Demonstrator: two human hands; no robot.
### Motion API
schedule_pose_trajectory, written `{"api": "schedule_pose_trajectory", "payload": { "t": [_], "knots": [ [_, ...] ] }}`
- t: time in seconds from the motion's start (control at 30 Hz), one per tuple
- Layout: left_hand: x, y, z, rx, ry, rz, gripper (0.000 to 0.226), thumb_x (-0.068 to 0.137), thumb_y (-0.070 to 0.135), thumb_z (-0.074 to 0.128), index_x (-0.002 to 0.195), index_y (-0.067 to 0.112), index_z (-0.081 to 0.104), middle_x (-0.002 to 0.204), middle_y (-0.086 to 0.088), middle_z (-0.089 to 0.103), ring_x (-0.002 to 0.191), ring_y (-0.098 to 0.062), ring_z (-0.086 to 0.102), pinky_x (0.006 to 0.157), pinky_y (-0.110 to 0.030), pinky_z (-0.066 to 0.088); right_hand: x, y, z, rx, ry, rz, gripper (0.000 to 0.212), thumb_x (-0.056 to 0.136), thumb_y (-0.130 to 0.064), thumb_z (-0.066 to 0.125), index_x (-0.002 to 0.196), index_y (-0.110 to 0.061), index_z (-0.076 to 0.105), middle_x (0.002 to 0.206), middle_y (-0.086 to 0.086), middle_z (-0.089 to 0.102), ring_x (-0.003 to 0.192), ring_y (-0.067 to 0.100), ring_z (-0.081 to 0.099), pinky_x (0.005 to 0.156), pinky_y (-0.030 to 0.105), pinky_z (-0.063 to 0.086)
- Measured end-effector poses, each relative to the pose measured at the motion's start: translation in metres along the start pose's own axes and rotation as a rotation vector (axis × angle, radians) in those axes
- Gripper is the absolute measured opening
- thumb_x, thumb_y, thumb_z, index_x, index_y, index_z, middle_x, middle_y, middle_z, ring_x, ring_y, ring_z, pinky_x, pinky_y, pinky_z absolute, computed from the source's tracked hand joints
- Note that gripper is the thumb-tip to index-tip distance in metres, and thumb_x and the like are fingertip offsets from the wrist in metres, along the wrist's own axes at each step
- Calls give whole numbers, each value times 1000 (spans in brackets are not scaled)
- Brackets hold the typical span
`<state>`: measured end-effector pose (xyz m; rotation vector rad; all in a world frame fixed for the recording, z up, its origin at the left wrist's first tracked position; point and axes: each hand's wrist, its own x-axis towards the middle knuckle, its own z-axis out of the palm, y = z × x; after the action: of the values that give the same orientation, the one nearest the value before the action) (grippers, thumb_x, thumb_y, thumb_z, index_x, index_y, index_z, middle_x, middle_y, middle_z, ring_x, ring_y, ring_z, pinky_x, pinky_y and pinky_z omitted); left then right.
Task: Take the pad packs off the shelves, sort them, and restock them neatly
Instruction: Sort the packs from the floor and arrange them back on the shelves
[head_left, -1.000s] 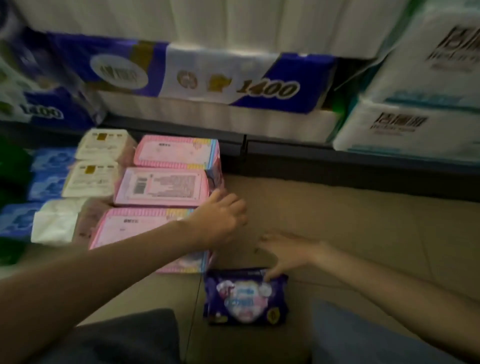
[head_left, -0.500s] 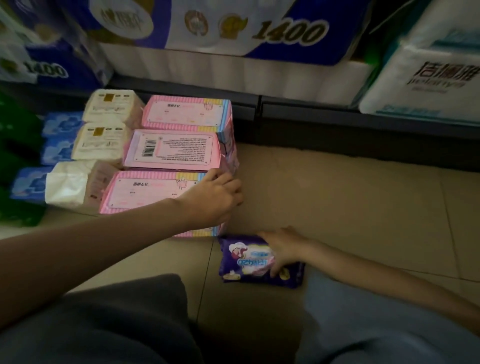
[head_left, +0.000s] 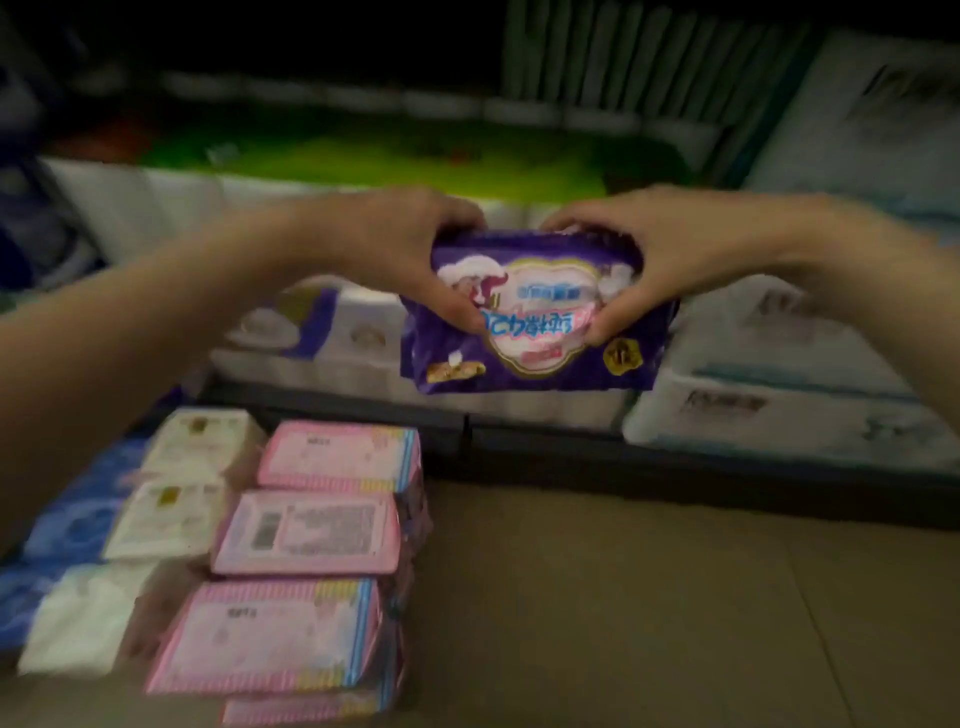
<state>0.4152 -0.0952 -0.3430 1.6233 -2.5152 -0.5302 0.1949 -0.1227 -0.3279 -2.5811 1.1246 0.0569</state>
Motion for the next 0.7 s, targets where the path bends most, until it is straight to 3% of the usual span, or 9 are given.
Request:
{"api": "schedule_pose_trajectory", "payload": {
  "t": [0.13,0.27,0.3,0.4,0.47,0.53,0.6,0.7],
  "knots": [
    [-20,26,-127,108,257,103,56,46,58,68,94,33,55,83,22,60,70,11,57,61,-5,42,-19,-33,-106,-1,390,-104,82,45,-66,63,120,-42,43,108,-13,56,90,-1,51,73,-1,35],
    [-41,55,-211,170,502,192,64,58,45,75,115,29,52,95,22,58,82,10,57,72,-7,45,-37,-60,-170,-56,628,-162,84,50,-61,67,127,-36,42,106,-28,51,91,-7,55,75,0,39],
    [-41,58,-225,210,589,239,65,63,41,77,121,25,51,101,20,58,87,6,57,80,-13,46,-39,-63,-184,-120,686,-170,83,56,-57,69,130,-32,42,109,-25,51,94,-5,55,80,5,42],
    [-22,61,-249,422,883,271,70,72,45,72,131,19,47,121,-1,56,112,-20,49,98,-40,36,-28,-62,-224,-339,903,-110,75,69,-40,76,134,-22,43,120,4,56,107,24,53,93,42,44],
    [-1,64,-248,489,911,100,67,77,47,65,136,21,44,133,-5,47,123,-27,39,101,-42,29,-9,-55,-240,-390,844,-56,68,73,-29,77,132,-22,44,121,11,57,108,31,55,92,46,45],
    [21,62,-230,580,807,-58,60,85,43,58,139,23,40,141,-3,38,128,-27,32,101,-41,27,13,-44,-237,-438,669,40,63,78,-26,73,133,-26,42,122,7,56,110,28,55,92,44,45],
    [38,54,-215,627,737,-84,59,90,37,54,142,22,33,144,0,35,129,-25,32,100,-40,30,27,-37,-234,-474,594,112,59,82,-25,69,133,-29,40,123,2,56,112,24,54,93,43,44],
    [39,47,-222,571,795,-11,59,90,35,55,143,23,32,146,3,34,132,-22,29,102,-38,27,25,-43,-242,-547,659,115,56,82,-27,69,133,-28,43,121,0,60,111,21,55,97,40,38]
  ]
}}
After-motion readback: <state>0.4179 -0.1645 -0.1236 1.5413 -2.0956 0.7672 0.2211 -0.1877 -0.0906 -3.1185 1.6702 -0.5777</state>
